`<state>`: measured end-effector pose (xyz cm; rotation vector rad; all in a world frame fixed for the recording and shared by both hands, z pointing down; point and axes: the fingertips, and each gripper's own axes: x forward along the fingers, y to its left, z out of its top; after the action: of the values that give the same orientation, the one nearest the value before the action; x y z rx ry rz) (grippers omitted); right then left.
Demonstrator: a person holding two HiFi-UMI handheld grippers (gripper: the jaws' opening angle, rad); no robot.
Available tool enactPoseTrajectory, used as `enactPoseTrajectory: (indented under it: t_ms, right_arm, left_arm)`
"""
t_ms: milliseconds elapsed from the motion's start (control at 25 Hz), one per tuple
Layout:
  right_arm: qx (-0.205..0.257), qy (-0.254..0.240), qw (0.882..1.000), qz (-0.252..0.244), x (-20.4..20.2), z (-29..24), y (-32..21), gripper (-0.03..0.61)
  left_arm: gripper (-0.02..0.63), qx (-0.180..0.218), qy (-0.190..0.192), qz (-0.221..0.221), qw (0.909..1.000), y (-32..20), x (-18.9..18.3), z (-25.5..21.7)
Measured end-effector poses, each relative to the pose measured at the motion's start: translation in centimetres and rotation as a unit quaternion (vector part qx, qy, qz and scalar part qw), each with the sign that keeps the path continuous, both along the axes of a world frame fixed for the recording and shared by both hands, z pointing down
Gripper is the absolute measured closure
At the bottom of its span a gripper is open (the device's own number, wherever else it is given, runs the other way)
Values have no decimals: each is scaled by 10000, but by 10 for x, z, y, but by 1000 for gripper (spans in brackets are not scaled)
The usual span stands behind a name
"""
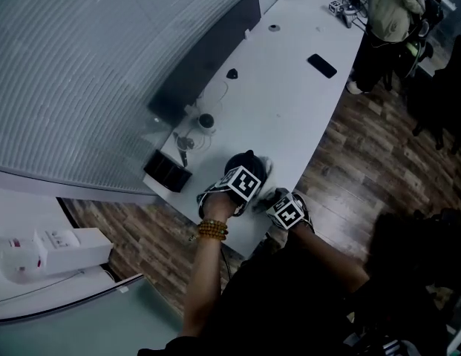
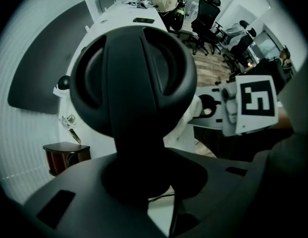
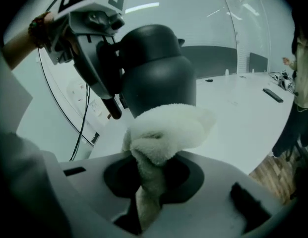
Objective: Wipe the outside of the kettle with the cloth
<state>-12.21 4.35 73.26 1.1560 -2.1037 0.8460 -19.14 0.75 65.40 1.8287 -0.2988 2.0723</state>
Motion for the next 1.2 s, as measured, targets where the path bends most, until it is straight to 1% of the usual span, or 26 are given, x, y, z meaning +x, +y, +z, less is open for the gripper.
enactPoseTrajectory:
  t_ms: [120,200,280,360,480,600,680,720,800,840,960,1000,1040,1080,1120,1160,1200]
  right_arm:
    - [160,-126,9997,100,5,-20,7,514]
    - [250,-191,9994,139,10,-31,9,514]
    - [375,-254,9989,126,15,-41,11,514]
    - [558,-366,9978,35,18,-52,12,514]
    - [798,-496,9955,-110,23,-68,17,514]
    - [1042,-569,9929,-70,33,-82,21,514]
    - [1107,-579,9922,-31,40,-85,22,514]
    - [1107,-570,9922,-48,42,-86,23,514]
    - [1121,-583,9920,-77,45,-89,22,514]
    - [1153,-622,9914,-66,46,-92,21,514]
    - [1355,-824,9873,13,50,-107,14,514]
    - [1452,-889,9854,40,50,-113,10,514]
    - [1557,-931,9834,49,51,-120,8,514]
    - [1677,-959,9811,55,50,-128,6,514]
    - [1818,-986,9784,69,51,-137,5,514]
    - [1973,-1011,9751,85,51,-147,4,514]
    - [2128,-1022,9717,92,52,-156,3,514]
  left_arm:
    - [528,273,-118,134,9995,-11,-3,-2]
    - [523,443,-103,198,9988,-19,-6,-4]
    - [522,760,43,341,9965,-25,-7,-8]
    - [522,1122,406,397,9921,-28,-5,-11]
    - [509,1670,978,188,9809,-32,-3,-20]
    - [486,2263,1311,-150,9651,-35,-6,-28]
    - [486,2539,1458,-173,9560,-36,-8,-29]
    - [486,2606,1505,-158,9535,-37,-9,-29]
    - [486,2566,1609,-200,9528,-36,-10,-30]
    - [483,2485,1664,-239,9539,-36,-10,-31]
    - [429,2204,1864,-236,9571,-38,-10,-40]
    - [423,2127,1980,-232,9565,-38,-11,-43]
    - [415,2099,2126,-246,9540,-38,-13,-47]
    - [411,2169,2271,-266,9490,-39,-18,-53]
    - [391,2378,2387,-285,9411,-41,-25,-60]
    - [367,2739,2468,-309,9291,-43,-34,-70]
    - [368,3192,2529,-371,9126,-45,-45,-81]
